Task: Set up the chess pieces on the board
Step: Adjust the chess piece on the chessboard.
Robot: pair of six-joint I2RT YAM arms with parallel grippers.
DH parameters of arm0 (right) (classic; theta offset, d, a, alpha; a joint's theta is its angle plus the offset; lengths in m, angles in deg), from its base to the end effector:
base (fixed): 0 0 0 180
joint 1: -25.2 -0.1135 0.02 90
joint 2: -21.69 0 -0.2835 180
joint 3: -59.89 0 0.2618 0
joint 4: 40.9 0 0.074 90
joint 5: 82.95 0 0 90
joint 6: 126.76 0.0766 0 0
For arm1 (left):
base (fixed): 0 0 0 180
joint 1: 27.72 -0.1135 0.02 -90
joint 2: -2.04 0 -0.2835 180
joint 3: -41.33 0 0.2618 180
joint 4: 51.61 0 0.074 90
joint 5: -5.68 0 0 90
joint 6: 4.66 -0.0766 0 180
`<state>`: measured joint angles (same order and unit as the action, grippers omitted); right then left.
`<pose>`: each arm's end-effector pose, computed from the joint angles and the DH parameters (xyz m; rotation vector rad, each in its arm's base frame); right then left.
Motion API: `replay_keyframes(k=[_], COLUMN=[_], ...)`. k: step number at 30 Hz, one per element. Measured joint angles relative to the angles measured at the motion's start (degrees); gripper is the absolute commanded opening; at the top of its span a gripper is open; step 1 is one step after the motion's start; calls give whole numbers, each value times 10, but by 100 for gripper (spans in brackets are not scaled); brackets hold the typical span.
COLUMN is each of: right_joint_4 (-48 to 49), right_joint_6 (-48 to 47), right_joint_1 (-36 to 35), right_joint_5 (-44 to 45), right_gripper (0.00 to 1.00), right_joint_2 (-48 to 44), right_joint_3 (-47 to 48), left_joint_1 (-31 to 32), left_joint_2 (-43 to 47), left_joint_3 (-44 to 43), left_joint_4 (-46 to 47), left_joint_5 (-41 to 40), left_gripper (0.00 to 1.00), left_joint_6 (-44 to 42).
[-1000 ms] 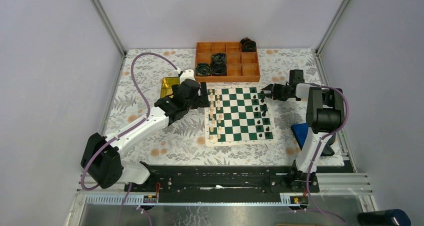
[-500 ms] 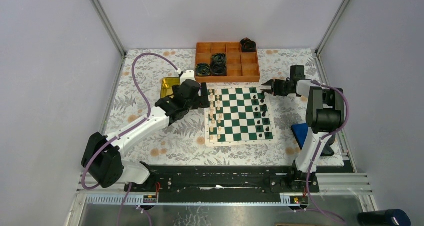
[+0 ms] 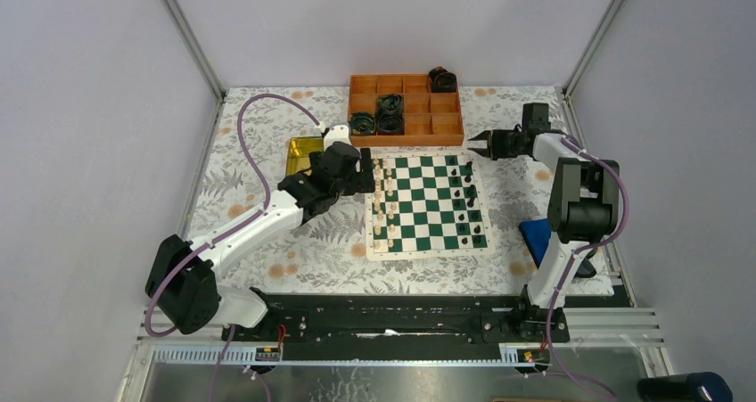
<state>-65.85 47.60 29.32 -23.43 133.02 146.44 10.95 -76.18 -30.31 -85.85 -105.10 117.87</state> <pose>0.4529 0.0063 0.1610 1.6815 2.1113 1.1941 0.2765 -0.1865 0.2658 -0.0675 2.2402 -0.2620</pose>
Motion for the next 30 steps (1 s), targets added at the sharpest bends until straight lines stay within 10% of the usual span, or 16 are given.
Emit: replay_keyframes(k=[12, 30], right_joint_4=[-129, -174], right_joint_6=[-258, -381], right_joint_1=[0, 0], right_joint_5=[79, 108], right_gripper=[11, 0], right_joint_2=[45, 109], right_joint_3=[242, 201], left_joint_1=[5, 6], left_joint_2=[2, 4], left_joint_3=[0, 1], left_joint_4=[0, 2], left_joint_5=[-3, -12], left_gripper=[99, 99], left_joint_6=[0, 2])
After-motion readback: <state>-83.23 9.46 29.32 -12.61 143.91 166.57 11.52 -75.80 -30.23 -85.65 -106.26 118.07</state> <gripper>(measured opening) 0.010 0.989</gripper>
